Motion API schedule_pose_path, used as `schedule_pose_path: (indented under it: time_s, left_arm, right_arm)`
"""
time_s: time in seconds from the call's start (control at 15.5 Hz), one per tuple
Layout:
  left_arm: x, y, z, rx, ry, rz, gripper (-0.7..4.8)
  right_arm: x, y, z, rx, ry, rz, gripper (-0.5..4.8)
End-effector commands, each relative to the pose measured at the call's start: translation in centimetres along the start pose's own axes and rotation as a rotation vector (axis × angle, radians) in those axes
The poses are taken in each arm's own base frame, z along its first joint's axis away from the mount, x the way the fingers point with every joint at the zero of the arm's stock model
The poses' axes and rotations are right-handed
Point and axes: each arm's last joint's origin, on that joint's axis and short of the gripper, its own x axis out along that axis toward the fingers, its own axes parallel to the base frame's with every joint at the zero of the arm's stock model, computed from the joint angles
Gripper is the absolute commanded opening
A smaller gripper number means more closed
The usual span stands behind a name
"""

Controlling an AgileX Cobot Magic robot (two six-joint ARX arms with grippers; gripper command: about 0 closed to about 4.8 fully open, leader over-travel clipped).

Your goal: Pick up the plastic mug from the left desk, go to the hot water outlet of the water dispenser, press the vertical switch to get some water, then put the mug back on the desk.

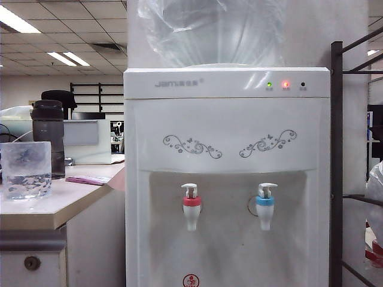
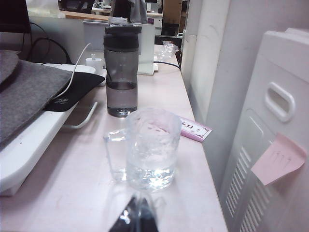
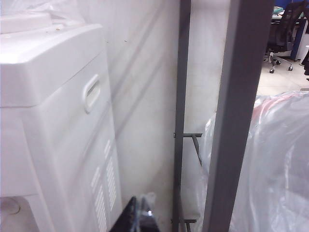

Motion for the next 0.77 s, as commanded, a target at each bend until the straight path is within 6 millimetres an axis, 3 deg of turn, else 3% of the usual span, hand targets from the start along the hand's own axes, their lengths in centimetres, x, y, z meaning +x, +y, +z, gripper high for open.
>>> schedule_pose_path:
  time_s: [0.06,0.13,0.19,0.26,0.39,0.58,0.77]
  left_arm:
    - [0.0,0.0,0.2,-0.048,-0.014,-0.005,-0.06]
    - [-0.1,0.0,0.8,-0.124,-0.034,-0.016,0.55]
    - [-0.5,-0.1,2.6,-0.279,-0.084,-0.039,4.51]
    - [-0.7,-0.1,3.3,-0.302,-0.106,-0.049,4.79]
    - [-1.2,-0.2,5.2,-0.290,-0.185,-0.107,4.79]
    - [-1.6,-0.3,6.4,-0.214,-0.226,-0.137,4.79]
    - [-0.7,-0.3,6.5,-0.183,-0.206,-0.149,4.79]
  right_arm:
    - [0.0,0.0,0.1,0.078,-0.015,0.008,-0.01]
    - [-0.1,0.1,0.8,0.074,-0.060,0.016,0.95]
    - [-0.4,0.3,2.4,0.106,-0.091,0.054,4.79]
    - [-0.8,0.6,3.6,0.116,-0.112,0.113,4.79]
    - [-1.7,1.0,6.4,0.097,-0.180,0.196,4.79]
    - [-2.5,1.2,8.4,0.077,-0.236,0.218,4.79]
    - [-2.3,1.5,9.9,0.067,-0.213,0.283,4.79]
